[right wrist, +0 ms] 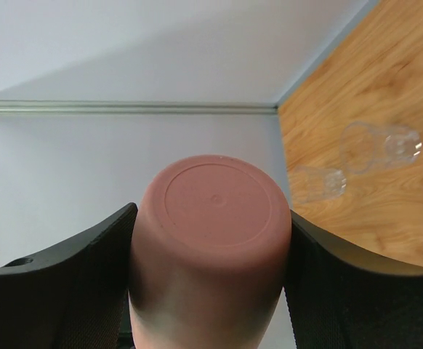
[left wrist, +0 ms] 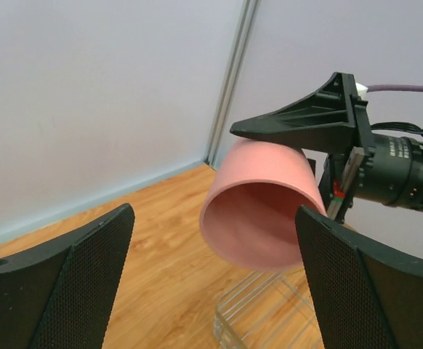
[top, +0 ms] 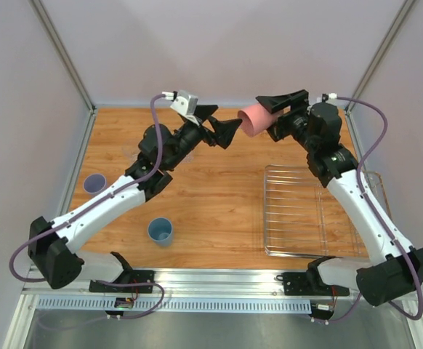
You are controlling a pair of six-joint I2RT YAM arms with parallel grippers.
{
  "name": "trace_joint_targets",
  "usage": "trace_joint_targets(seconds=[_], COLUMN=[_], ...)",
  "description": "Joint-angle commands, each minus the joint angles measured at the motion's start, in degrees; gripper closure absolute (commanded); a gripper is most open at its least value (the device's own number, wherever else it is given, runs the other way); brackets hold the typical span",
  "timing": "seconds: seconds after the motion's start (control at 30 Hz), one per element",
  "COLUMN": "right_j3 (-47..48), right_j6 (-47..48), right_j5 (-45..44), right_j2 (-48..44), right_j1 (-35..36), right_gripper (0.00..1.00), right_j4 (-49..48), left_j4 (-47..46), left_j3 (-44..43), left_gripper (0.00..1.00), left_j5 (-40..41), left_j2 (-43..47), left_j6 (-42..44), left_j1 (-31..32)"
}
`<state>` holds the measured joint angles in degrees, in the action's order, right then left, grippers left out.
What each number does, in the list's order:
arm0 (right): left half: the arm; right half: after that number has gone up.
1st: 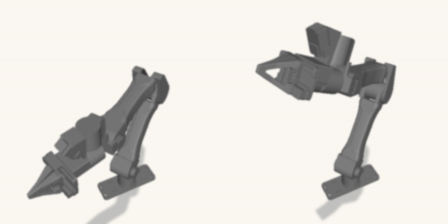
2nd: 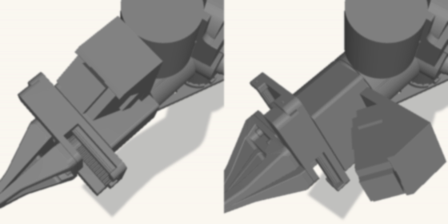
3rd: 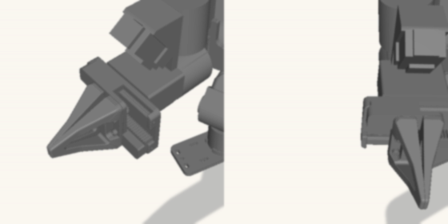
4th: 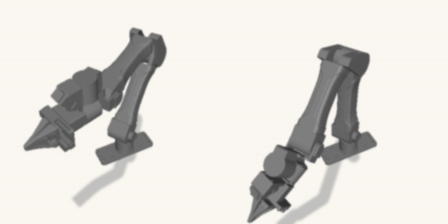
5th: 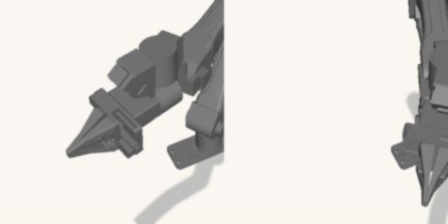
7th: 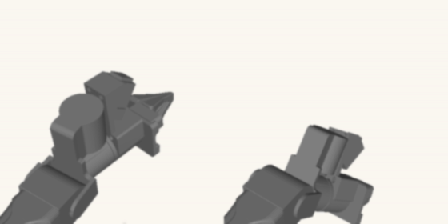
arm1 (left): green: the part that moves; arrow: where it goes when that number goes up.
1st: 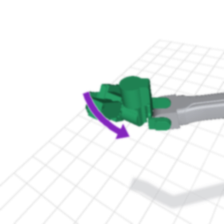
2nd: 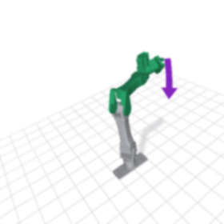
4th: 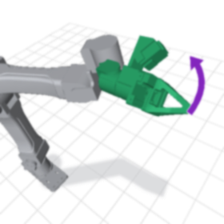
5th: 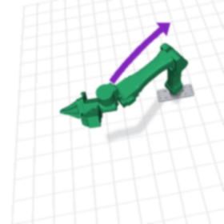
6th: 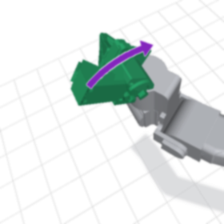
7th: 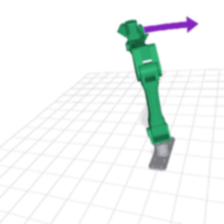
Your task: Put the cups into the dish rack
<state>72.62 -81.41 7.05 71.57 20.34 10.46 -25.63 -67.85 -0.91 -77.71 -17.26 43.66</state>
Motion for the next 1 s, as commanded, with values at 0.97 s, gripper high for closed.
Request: trace_joint_targets(seconds=[0.97], right_j3=[-51.0], right_j6=[70.6], right_j5=[-30.9], right_j2=[-27.2], right_j1=[-4.7], right_gripper=[0.99], right_j4=[-30.9], left_j4=[43.8], left_j3=[1.0], left_gripper=[0.0], left_j5=[12.4], left_j2=[20.2], left_j6=[-0.9], left_j1=[-6.0])
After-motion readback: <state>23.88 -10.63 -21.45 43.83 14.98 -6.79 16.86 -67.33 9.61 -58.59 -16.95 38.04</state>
